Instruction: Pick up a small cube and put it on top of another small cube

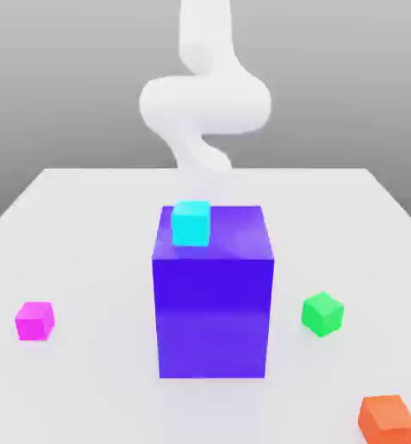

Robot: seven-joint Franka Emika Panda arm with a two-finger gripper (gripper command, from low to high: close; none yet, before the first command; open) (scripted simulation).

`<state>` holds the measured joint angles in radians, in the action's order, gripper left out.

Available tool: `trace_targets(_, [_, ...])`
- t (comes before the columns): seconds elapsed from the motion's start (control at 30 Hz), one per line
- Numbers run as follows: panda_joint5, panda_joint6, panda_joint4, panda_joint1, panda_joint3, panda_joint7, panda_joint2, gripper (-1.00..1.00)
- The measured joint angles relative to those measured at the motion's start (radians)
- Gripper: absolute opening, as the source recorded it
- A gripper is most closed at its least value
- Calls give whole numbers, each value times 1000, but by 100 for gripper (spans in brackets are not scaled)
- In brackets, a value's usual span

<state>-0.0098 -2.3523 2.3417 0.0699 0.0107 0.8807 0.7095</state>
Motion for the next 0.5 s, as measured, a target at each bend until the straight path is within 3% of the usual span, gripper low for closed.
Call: trace_targets(0.5, [-29, -318, 252, 369, 143, 468, -549, 0])
